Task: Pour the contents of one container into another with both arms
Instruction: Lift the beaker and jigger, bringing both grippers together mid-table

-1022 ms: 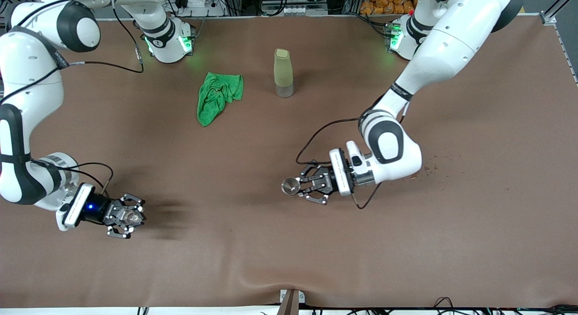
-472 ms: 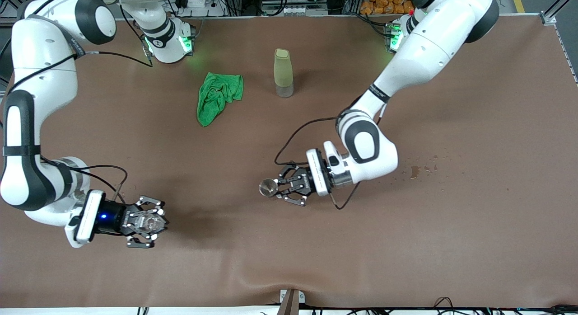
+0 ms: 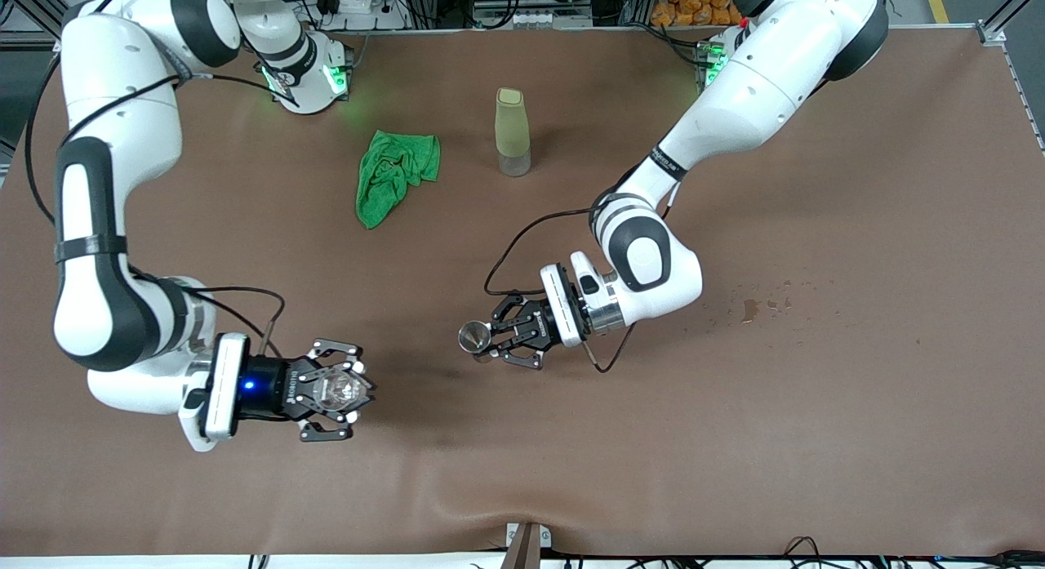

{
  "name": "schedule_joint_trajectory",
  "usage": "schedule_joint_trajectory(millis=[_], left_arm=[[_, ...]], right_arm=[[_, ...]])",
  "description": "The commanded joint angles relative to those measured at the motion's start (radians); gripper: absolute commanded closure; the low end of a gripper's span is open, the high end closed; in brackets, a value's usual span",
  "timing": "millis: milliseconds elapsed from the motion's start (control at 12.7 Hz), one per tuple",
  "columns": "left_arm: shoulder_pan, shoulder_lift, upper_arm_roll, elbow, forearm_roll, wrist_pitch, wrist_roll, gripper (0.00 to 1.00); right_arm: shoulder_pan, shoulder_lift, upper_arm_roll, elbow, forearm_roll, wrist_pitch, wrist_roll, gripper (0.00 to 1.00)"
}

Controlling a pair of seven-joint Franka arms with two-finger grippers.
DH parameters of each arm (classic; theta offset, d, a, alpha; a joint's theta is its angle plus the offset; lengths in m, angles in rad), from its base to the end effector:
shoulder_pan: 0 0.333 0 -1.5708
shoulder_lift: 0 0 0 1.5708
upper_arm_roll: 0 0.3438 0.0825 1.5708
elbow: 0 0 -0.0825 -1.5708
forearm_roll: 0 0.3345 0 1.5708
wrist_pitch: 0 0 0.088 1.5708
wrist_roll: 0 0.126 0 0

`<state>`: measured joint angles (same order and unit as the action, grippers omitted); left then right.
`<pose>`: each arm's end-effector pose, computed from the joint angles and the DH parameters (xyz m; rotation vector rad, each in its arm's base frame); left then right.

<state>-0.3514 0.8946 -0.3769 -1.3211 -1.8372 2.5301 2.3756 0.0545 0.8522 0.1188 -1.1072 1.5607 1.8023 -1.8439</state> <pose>0.6231 -0.4385 0.2857 1.5588 -1.1682 1.3105 0.7399 0.1954 0.4140 -1.3228 -1.0849 -1.1746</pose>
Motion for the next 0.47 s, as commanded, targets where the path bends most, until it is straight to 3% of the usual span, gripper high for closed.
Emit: schedule_joint_trajectory(millis=[0,157,393], left_arm=[[-0.021,0.026,0.009,0.039,-0.045,0.012,0.05,1.0],[-0.023,0.024,0.009,0.039,-0.048,0.012,0.05,1.0],[-0.031,0.024,0.009,0.036,-0.065,0.012,0.05,1.0]], right_arm=[[0.071,-0.077,-0.008,-0.026,0.035,0.074,0.086,1.0],[0.108,-0.091,-0.008,-0.034,0.039,0.121,0.135,1.0],[0.166,-0.192,-0.008,-0.147,0.042,0.254,0.213,1.0]])
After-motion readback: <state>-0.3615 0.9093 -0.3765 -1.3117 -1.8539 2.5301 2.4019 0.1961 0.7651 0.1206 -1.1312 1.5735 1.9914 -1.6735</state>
